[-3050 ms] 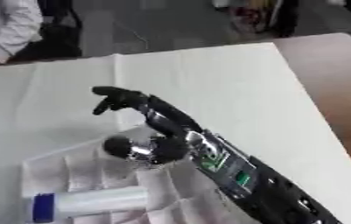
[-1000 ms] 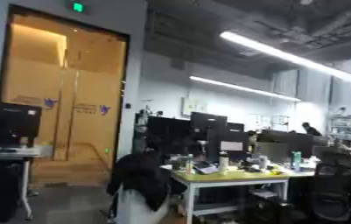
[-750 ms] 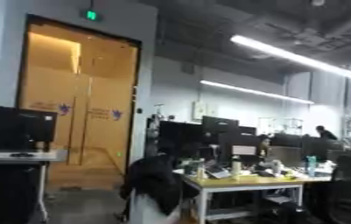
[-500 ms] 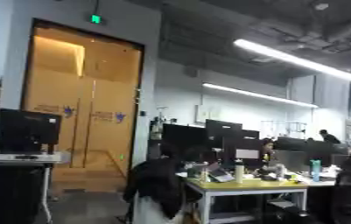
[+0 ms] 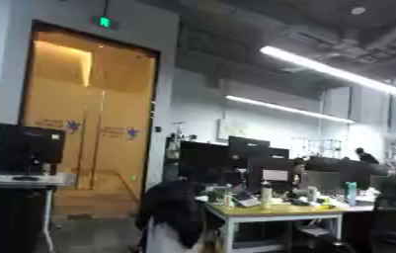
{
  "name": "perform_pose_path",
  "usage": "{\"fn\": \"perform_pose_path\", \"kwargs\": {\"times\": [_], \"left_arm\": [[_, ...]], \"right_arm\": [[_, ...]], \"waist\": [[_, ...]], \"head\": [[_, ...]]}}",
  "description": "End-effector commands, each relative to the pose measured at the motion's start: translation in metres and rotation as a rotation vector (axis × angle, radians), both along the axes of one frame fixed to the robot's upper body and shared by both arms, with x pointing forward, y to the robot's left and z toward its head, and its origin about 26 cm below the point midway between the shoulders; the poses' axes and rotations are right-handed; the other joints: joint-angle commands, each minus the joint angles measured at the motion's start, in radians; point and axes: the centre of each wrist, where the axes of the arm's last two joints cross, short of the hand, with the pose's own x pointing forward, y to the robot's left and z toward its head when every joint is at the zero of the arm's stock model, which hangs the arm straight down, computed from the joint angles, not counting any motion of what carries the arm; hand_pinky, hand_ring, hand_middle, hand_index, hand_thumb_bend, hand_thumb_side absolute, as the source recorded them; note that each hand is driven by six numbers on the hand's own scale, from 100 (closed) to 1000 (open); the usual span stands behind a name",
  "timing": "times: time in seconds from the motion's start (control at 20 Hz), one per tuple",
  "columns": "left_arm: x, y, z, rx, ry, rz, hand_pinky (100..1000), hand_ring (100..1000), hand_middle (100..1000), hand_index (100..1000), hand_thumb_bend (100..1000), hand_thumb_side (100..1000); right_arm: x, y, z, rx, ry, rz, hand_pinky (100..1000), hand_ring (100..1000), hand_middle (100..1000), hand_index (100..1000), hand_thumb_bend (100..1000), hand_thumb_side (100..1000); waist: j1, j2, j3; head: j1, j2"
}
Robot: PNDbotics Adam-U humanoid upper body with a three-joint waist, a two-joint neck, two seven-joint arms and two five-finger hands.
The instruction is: Pick up objects on the table and place them in the box.
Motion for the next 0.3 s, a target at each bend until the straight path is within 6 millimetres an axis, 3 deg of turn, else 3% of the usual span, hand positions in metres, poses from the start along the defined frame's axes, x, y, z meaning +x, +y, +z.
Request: {"fn": "perform_pose_path", "kwargs": {"times": [0.05, 0.3], "left_arm": [[-0.0031, 0.0026, 0.0085, 0.020, -0.030, -0.007, 613, 585, 720, 865, 628, 1000], [-0.0038, 0.0020, 0.0048, 0.022, -0.012, -0.028, 623, 596, 725, 864, 626, 1000]], "right_arm": [[-0.0026, 0.0002, 0.0064, 0.111, -0.217, 0.104, 578, 757, 711, 823, 100, 905], [-0.0026, 0.0018, 0.0064, 0.094, -0.186, 0.130, 580, 753, 718, 818, 100, 908]], "waist": [[-0.004, -0.030, -0.001], [-0.008, -0.093, 0.004]], "head": [[-0.051, 0.011], [-0.093, 0.021]]}}
